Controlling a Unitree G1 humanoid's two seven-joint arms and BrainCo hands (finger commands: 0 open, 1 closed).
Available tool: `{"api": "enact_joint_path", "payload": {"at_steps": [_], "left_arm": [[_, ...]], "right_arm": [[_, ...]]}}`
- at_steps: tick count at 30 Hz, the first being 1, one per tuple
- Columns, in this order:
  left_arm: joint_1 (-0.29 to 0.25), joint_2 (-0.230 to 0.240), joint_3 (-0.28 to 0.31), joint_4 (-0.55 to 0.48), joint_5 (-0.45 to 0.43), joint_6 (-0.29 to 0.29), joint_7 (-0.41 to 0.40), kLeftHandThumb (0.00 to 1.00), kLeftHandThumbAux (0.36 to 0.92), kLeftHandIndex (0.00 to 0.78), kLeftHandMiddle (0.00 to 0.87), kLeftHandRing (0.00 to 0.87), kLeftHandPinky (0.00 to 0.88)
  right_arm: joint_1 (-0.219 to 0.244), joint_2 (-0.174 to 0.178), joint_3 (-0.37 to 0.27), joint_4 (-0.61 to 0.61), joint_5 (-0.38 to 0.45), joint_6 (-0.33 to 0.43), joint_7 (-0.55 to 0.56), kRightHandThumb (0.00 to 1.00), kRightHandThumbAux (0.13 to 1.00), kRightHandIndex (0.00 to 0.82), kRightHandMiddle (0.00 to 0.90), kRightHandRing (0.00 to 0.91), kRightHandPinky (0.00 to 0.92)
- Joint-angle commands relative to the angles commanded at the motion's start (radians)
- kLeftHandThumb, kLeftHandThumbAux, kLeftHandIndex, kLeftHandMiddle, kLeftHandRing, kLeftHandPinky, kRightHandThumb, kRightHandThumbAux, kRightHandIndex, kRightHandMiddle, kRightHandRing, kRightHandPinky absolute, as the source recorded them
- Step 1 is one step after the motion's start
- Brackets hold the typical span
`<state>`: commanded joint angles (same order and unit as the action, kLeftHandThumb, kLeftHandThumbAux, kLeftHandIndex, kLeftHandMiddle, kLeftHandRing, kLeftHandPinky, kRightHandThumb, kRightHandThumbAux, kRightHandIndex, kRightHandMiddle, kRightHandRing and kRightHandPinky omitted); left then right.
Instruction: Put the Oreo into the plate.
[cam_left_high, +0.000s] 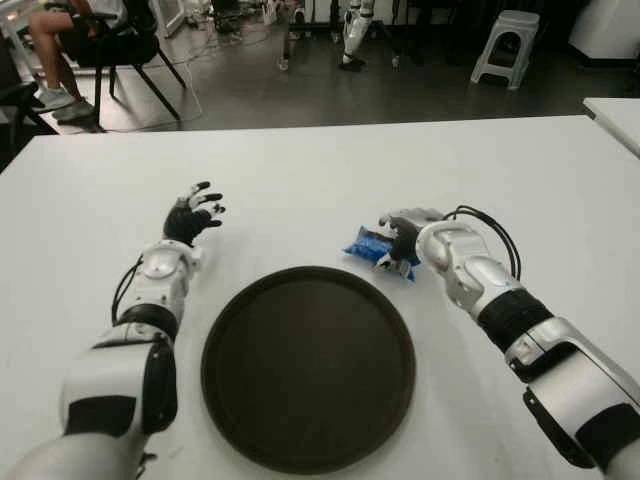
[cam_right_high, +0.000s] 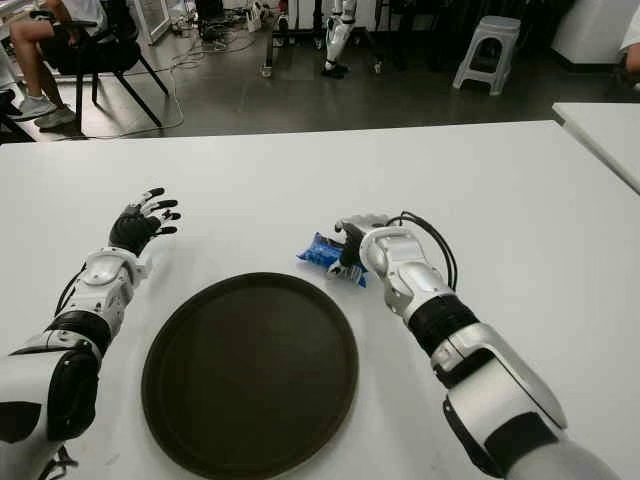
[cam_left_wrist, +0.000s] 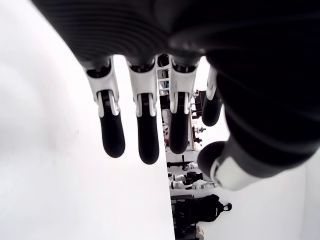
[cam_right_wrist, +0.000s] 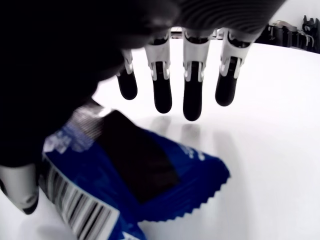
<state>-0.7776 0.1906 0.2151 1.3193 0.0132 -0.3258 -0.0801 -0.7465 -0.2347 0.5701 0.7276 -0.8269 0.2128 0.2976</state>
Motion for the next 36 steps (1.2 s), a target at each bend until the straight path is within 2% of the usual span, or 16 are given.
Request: {"api": "enact_joint_path", "payload": {"at_steps": [7, 12, 19, 29, 36], "left_arm": [[0.000, -0.003, 0.004, -0.001, -0.004, 0.000, 0.002, 0.169, 0.720, 0.143, 0.239, 0.270, 0.320], [-0.001, -0.004, 0.007, -0.001, -0.008, 0.002, 0.000, 0.180, 0.710, 0.151, 0.247, 0.278, 0.326], [-0.002, -0.004, 0.009, -0.002, -0.010, 0.003, -0.002, 0.188, 0.700, 0.162, 0.264, 0.288, 0.331], [-0.001, -0.003, 0.005, -0.003, -0.009, -0.001, -0.001, 0.183, 0.709, 0.157, 0.264, 0.285, 0.325], [-0.001, -0.004, 0.002, -0.003, -0.005, -0.001, 0.006, 0.173, 0.715, 0.153, 0.257, 0.282, 0.322]], "right_arm": [[0.004, 0.017, 0.006, 0.032, 0.004, -0.004, -0.010, 0.000, 0.553, 0.170, 0.212, 0.207, 0.195], [0.002, 0.034, 0.011, 0.083, 0.007, -0.019, -0.043, 0.000, 0.562, 0.196, 0.231, 0.236, 0.229], [-0.002, 0.040, 0.010, 0.104, 0.007, -0.023, -0.067, 0.000, 0.575, 0.223, 0.249, 0.250, 0.249], [-0.006, 0.035, 0.015, 0.118, 0.004, -0.037, -0.089, 0.000, 0.581, 0.246, 0.272, 0.268, 0.274], [-0.016, 0.026, 0.023, 0.135, -0.003, -0.045, -0.085, 0.000, 0.589, 0.234, 0.251, 0.258, 0.272]]}}
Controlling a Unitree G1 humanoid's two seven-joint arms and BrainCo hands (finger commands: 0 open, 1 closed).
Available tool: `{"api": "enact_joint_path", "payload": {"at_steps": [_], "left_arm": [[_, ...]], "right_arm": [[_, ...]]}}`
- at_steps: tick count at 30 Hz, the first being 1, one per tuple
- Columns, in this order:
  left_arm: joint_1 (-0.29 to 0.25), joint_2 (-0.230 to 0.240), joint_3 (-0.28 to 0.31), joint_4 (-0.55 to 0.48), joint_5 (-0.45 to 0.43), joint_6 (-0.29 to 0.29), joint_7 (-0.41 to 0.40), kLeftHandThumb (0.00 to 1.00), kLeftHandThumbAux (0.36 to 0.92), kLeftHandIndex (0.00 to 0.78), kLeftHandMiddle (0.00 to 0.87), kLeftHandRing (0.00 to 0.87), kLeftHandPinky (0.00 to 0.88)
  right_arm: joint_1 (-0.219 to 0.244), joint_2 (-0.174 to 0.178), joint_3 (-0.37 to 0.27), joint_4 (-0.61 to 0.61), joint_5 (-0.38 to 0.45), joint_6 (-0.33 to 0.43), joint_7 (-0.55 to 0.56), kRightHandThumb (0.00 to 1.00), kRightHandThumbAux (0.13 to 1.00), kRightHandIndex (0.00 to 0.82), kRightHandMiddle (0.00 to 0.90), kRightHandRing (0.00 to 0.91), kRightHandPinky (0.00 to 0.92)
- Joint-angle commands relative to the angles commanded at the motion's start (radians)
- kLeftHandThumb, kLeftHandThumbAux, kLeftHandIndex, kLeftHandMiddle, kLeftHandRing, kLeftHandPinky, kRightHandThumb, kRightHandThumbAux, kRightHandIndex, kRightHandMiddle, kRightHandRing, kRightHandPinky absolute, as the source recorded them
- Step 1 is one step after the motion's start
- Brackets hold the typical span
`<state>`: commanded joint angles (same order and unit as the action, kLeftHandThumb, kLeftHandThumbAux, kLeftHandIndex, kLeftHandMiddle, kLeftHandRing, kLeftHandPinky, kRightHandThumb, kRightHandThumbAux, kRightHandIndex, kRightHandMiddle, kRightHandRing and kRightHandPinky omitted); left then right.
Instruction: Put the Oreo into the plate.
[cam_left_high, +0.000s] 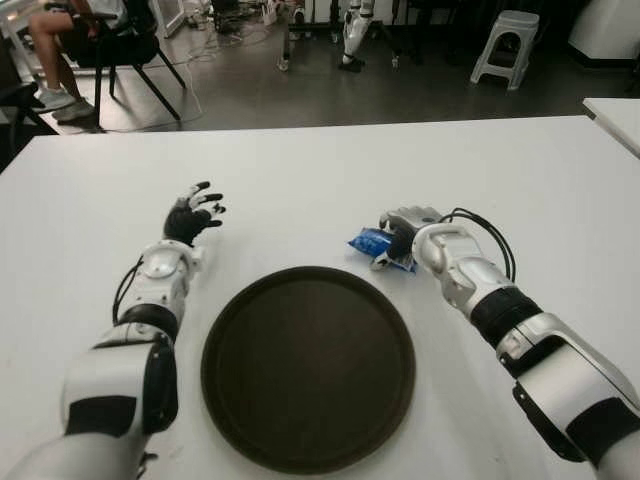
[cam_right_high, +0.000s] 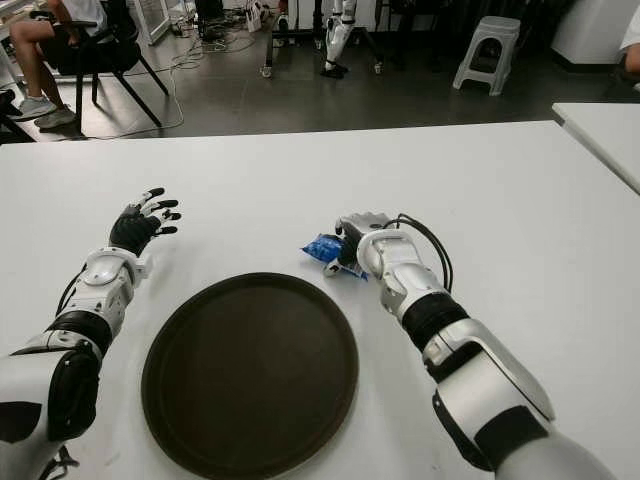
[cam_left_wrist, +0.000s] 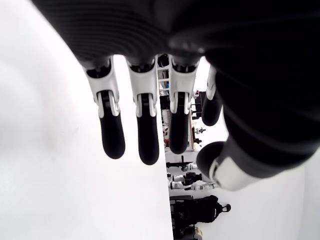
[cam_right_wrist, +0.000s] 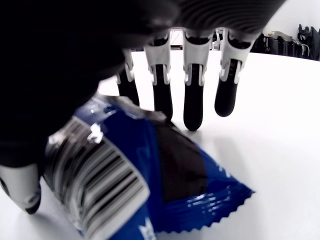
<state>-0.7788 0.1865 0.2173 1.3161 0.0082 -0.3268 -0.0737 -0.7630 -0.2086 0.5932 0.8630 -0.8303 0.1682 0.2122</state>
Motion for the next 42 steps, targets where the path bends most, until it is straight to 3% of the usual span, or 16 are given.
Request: {"api": "enact_joint_path", "payload": {"at_steps": [5, 9, 10, 11, 12, 14, 17, 21, 26, 42], "left_arm": [[0.000, -0.002, -0.002, -0.001, 0.000, -0.001, 0.008, 0.170, 0.718, 0.153, 0.259, 0.284, 0.328], [-0.001, -0.003, -0.002, -0.001, -0.001, 0.001, 0.009, 0.169, 0.716, 0.152, 0.254, 0.280, 0.327], [-0.001, -0.003, -0.002, -0.001, -0.001, 0.002, 0.008, 0.168, 0.716, 0.152, 0.251, 0.277, 0.322], [-0.001, -0.003, -0.002, -0.001, -0.002, 0.002, 0.008, 0.168, 0.716, 0.155, 0.252, 0.277, 0.321], [-0.002, -0.003, -0.001, -0.001, -0.002, 0.002, 0.007, 0.168, 0.716, 0.157, 0.253, 0.277, 0.320], [-0.002, -0.004, -0.001, -0.001, -0.002, 0.002, 0.006, 0.169, 0.716, 0.160, 0.255, 0.278, 0.321], [-0.002, -0.004, 0.001, -0.001, -0.004, 0.002, 0.003, 0.167, 0.708, 0.163, 0.259, 0.283, 0.327], [-0.001, -0.004, 0.000, -0.001, -0.004, -0.001, 0.002, 0.162, 0.700, 0.158, 0.259, 0.285, 0.327], [0.000, -0.004, -0.002, -0.002, -0.002, -0.004, 0.004, 0.159, 0.699, 0.149, 0.255, 0.282, 0.329], [-0.002, -0.007, 0.001, -0.003, -0.005, -0.004, 0.008, 0.182, 0.710, 0.166, 0.266, 0.287, 0.328]], "right_arm": [[-0.005, -0.009, 0.008, 0.011, -0.006, -0.019, -0.011, 0.065, 0.617, 0.248, 0.250, 0.261, 0.291], [-0.002, -0.016, 0.004, 0.006, -0.004, -0.043, -0.038, 0.149, 0.658, 0.328, 0.290, 0.300, 0.342], [0.001, -0.019, -0.001, 0.003, 0.000, -0.051, -0.051, 0.208, 0.675, 0.371, 0.321, 0.334, 0.380], [0.003, -0.021, -0.005, 0.000, 0.002, -0.058, -0.060, 0.380, 0.692, 0.391, 0.360, 0.368, 0.413], [0.005, -0.022, -0.008, -0.001, 0.005, -0.064, -0.069, 0.490, 0.703, 0.403, 0.384, 0.390, 0.435], [0.006, -0.022, -0.010, 0.000, 0.007, -0.069, -0.077, 0.588, 0.712, 0.415, 0.427, 0.421, 0.465], [0.008, -0.022, -0.020, 0.000, 0.017, -0.075, -0.093, 0.659, 0.717, 0.424, 0.502, 0.488, 0.522], [0.012, -0.024, -0.031, -0.004, 0.026, -0.081, -0.121, 0.687, 0.719, 0.429, 0.579, 0.571, 0.577], [0.014, -0.033, -0.036, -0.008, 0.037, -0.090, -0.145, 0.692, 0.721, 0.430, 0.622, 0.611, 0.592], [0.013, -0.049, -0.044, -0.013, 0.046, -0.098, -0.162, 0.693, 0.722, 0.429, 0.636, 0.626, 0.598]]}}
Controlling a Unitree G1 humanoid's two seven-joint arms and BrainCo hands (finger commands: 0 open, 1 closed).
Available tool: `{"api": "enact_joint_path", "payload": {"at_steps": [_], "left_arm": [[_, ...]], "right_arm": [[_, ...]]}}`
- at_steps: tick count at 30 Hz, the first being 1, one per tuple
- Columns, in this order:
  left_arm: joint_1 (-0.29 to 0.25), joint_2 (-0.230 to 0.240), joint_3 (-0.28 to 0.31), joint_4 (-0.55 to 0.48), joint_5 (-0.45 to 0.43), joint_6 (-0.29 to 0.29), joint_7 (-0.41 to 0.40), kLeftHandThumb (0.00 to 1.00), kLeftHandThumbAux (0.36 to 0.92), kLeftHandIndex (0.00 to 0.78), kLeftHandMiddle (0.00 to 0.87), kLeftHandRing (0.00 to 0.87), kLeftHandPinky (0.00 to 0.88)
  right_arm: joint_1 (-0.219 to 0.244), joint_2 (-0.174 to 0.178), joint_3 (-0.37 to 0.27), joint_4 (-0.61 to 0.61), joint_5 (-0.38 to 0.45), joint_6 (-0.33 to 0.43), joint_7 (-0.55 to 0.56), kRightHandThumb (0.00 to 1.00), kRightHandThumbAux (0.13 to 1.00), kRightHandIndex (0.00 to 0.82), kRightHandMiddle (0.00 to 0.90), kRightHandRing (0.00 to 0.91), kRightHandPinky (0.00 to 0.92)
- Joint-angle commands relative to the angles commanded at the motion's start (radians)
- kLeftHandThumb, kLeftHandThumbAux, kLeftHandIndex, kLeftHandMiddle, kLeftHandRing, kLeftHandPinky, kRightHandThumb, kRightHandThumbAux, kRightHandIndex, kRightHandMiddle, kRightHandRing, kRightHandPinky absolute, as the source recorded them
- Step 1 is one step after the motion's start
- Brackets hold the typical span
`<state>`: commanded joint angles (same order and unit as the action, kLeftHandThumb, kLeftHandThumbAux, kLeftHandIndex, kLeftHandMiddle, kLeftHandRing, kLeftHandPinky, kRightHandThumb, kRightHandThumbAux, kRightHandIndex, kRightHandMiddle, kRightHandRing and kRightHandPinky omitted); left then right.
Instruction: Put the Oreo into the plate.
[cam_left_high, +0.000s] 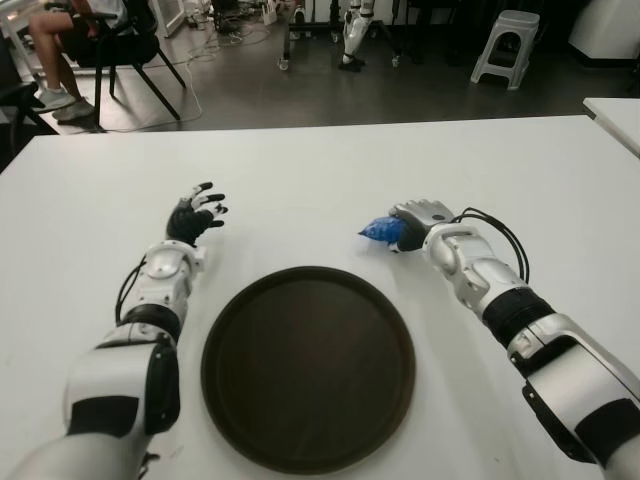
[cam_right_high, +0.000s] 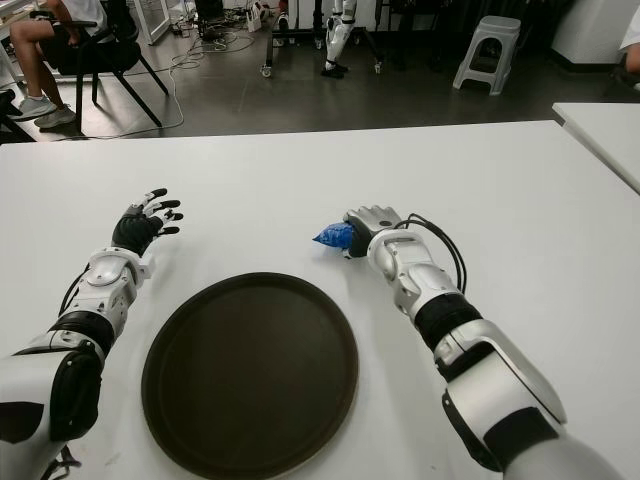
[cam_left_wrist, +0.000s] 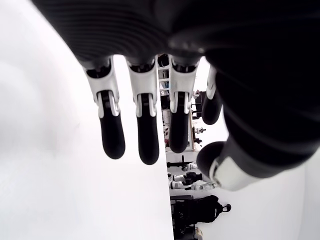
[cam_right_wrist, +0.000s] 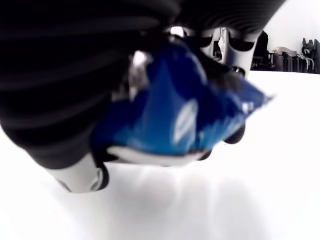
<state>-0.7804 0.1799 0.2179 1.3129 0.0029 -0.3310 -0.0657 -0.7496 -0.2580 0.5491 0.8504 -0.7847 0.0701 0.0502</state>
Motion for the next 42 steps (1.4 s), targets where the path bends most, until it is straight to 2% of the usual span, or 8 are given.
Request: {"api": "enact_joint_path", "payload": {"at_steps": [11, 15, 17, 21, 26, 28, 33, 42], "left_arm": [[0.000, 0.000, 0.002, 0.000, -0.002, 0.000, 0.000, 0.161, 0.701, 0.160, 0.255, 0.278, 0.322], [0.000, 0.002, 0.000, 0.001, 0.001, 0.003, 0.003, 0.153, 0.693, 0.160, 0.256, 0.279, 0.323], [-0.001, 0.003, 0.000, 0.002, 0.001, 0.004, 0.003, 0.151, 0.690, 0.159, 0.256, 0.279, 0.323], [0.002, 0.005, -0.002, 0.002, 0.003, -0.001, 0.003, 0.153, 0.680, 0.157, 0.260, 0.283, 0.327], [0.002, 0.008, -0.004, 0.003, 0.005, -0.006, 0.000, 0.160, 0.674, 0.156, 0.258, 0.284, 0.332], [0.000, 0.009, -0.005, 0.003, 0.007, -0.005, -0.001, 0.158, 0.678, 0.160, 0.259, 0.284, 0.330], [-0.001, 0.011, -0.006, 0.004, 0.008, 0.000, -0.001, 0.162, 0.693, 0.168, 0.265, 0.284, 0.326], [0.001, 0.011, -0.005, 0.004, 0.007, -0.003, -0.002, 0.169, 0.684, 0.175, 0.271, 0.289, 0.326]], "right_arm": [[0.002, -0.011, -0.016, -0.013, 0.001, 0.000, -0.011, 0.693, 0.722, 0.429, 0.627, 0.618, 0.594], [0.013, -0.047, -0.043, -0.098, 0.005, -0.002, -0.020, 0.693, 0.721, 0.429, 0.629, 0.621, 0.596], [0.016, -0.050, -0.046, -0.111, 0.004, 0.001, -0.019, 0.693, 0.721, 0.430, 0.631, 0.622, 0.597], [0.109, -0.124, -0.120, -0.430, -0.010, 0.050, -0.001, 0.693, 0.721, 0.429, 0.632, 0.625, 0.598], [0.181, -0.137, -0.163, -0.622, -0.024, 0.094, 0.003, 0.693, 0.722, 0.429, 0.629, 0.626, 0.602], [0.234, -0.144, -0.202, -0.721, -0.012, 0.096, -0.016, 0.693, 0.722, 0.429, 0.634, 0.631, 0.604], [0.292, -0.139, -0.239, -0.816, -0.018, 0.114, -0.041, 0.693, 0.723, 0.429, 0.642, 0.636, 0.595], [0.319, -0.129, -0.266, -0.855, -0.009, 0.097, -0.055, 0.693, 0.723, 0.428, 0.653, 0.640, 0.595]]}}
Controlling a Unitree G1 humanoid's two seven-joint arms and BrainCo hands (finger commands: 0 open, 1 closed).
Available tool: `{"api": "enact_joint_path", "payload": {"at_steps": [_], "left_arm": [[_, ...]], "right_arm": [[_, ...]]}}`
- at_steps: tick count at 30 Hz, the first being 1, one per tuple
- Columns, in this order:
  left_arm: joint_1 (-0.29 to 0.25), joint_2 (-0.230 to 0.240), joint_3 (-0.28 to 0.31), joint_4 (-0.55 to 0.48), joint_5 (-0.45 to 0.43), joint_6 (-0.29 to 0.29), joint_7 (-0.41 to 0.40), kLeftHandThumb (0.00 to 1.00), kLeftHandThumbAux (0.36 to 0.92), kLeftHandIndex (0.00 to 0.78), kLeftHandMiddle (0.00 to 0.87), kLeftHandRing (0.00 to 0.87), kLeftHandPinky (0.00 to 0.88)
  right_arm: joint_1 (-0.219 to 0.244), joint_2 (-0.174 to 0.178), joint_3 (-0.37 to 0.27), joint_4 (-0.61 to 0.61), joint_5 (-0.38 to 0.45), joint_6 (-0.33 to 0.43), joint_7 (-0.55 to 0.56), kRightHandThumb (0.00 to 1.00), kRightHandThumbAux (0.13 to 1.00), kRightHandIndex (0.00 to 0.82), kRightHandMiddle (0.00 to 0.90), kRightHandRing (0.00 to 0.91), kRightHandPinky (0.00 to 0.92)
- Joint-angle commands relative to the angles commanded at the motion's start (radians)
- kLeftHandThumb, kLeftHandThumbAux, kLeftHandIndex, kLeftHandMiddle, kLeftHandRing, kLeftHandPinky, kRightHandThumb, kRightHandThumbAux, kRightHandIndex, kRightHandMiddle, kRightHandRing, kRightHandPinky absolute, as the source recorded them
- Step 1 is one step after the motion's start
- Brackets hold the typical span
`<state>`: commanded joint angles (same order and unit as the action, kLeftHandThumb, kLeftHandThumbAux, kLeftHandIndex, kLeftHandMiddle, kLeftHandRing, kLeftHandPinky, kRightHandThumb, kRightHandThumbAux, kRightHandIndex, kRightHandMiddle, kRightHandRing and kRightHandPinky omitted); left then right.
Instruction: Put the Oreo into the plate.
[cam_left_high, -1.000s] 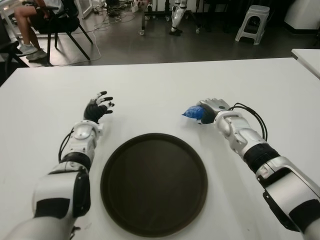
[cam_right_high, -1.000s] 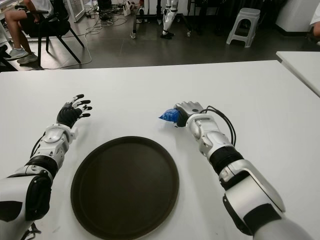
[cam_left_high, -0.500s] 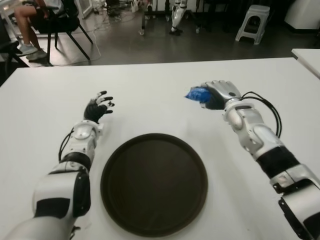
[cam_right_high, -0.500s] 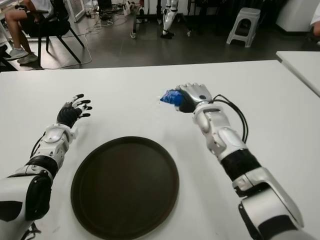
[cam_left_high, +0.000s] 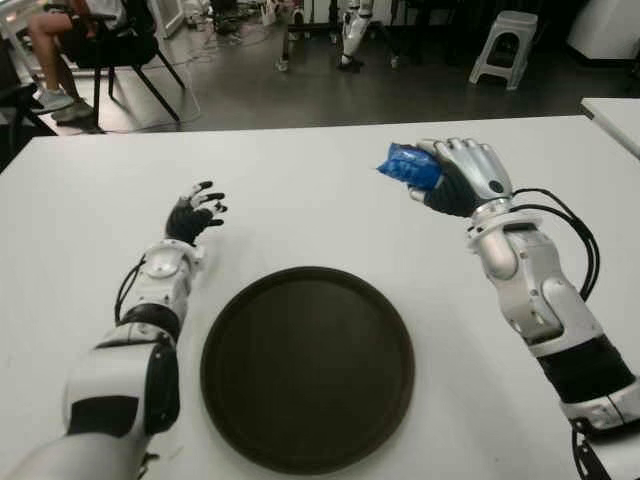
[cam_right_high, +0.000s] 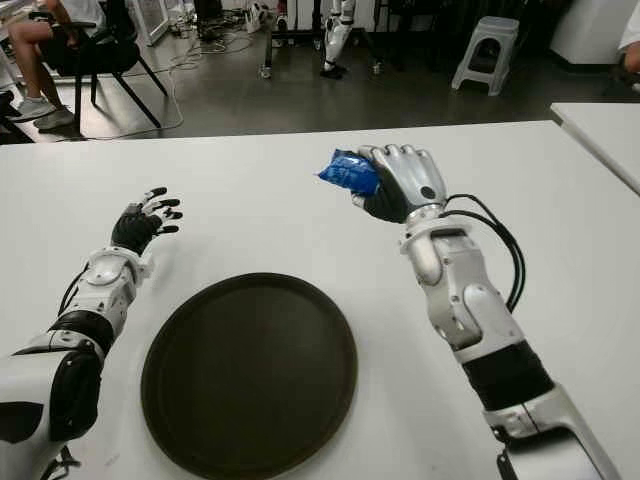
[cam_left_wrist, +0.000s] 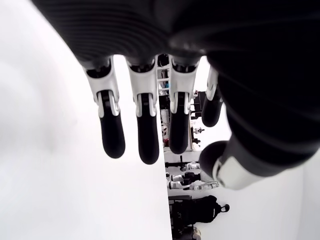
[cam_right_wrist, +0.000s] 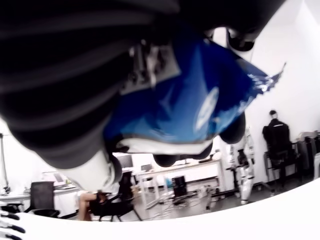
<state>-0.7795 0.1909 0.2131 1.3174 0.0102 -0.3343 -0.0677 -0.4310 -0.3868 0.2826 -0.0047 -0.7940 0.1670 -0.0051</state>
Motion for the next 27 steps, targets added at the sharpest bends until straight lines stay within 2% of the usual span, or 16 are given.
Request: {"api": "enact_joint_path", "payload": {"at_steps": [12, 16, 18, 20, 21, 22, 25, 27], "left_arm": [[0.000, 0.004, 0.002, 0.001, -0.002, 0.000, -0.021, 0.161, 0.671, 0.161, 0.252, 0.279, 0.320], [0.000, 0.004, 0.001, 0.001, -0.001, 0.001, -0.021, 0.154, 0.677, 0.158, 0.250, 0.275, 0.314], [0.000, 0.004, 0.002, 0.001, -0.002, 0.001, -0.020, 0.153, 0.679, 0.160, 0.252, 0.275, 0.313], [0.000, 0.004, 0.002, 0.001, -0.002, 0.003, -0.018, 0.152, 0.679, 0.163, 0.256, 0.276, 0.312], [0.000, 0.004, 0.002, 0.001, -0.002, 0.003, -0.018, 0.150, 0.678, 0.166, 0.258, 0.277, 0.312], [0.000, 0.004, 0.002, 0.001, -0.002, 0.003, -0.018, 0.149, 0.678, 0.168, 0.260, 0.277, 0.312], [-0.001, 0.004, 0.002, 0.002, -0.002, 0.004, -0.016, 0.146, 0.675, 0.171, 0.261, 0.278, 0.312], [-0.001, 0.003, 0.002, 0.002, -0.002, 0.005, -0.016, 0.144, 0.668, 0.168, 0.257, 0.278, 0.312]], "right_arm": [[0.008, 0.009, -0.021, -0.001, 0.012, -0.039, -0.010, 0.693, 0.724, 0.428, 0.668, 0.654, 0.615], [0.006, 0.022, -0.012, 0.010, 0.016, -0.044, -0.004, 0.692, 0.724, 0.428, 0.671, 0.656, 0.617], [-0.003, 0.051, 0.016, 0.032, 0.004, -0.040, -0.011, 0.692, 0.724, 0.428, 0.671, 0.656, 0.618], [-0.009, 0.122, 0.092, 0.096, -0.022, -0.052, -0.036, 0.692, 0.724, 0.428, 0.672, 0.658, 0.621], [-0.010, 0.140, 0.111, 0.113, -0.028, -0.056, -0.044, 0.692, 0.724, 0.428, 0.672, 0.660, 0.626], [-0.011, 0.149, 0.122, 0.123, -0.030, -0.058, -0.049, 0.692, 0.724, 0.428, 0.673, 0.662, 0.629], [0.032, 0.160, 0.186, 0.103, -0.029, -0.097, -0.025, 0.692, 0.724, 0.429, 0.674, 0.665, 0.635], [0.044, 0.163, 0.227, 0.097, -0.025, -0.125, 0.000, 0.693, 0.724, 0.429, 0.678, 0.670, 0.636]]}}
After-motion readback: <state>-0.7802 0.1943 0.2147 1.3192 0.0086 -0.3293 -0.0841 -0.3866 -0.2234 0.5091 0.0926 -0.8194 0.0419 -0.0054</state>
